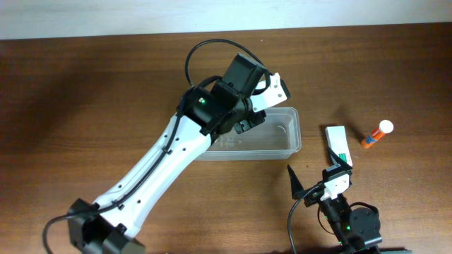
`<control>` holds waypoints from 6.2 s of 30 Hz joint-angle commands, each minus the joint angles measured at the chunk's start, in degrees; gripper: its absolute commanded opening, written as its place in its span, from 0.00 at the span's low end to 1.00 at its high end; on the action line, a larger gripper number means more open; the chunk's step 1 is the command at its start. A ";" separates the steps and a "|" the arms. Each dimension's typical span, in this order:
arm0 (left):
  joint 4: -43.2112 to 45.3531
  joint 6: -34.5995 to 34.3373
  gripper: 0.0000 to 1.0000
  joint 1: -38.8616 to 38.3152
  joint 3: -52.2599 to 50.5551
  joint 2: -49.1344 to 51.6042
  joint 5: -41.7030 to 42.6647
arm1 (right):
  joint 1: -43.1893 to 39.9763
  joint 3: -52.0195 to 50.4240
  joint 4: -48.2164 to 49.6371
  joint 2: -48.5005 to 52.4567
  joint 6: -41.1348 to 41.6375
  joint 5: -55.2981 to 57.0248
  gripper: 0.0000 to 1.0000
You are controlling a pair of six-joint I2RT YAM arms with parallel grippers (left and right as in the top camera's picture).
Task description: Pack container
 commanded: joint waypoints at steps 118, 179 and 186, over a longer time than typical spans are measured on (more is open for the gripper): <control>-13.38 -59.45 0.21 2.91 14.01 33.66 -8.35 | -0.22 -0.26 -0.37 -0.37 0.66 0.48 0.98; -26.62 -66.71 0.00 -7.87 39.50 35.78 -4.66 | -0.22 -0.26 -0.37 -0.37 0.66 0.48 0.98; -26.18 -66.88 0.01 -7.23 39.50 39.19 -4.11 | -0.22 -0.26 -0.37 -0.37 0.66 0.48 0.98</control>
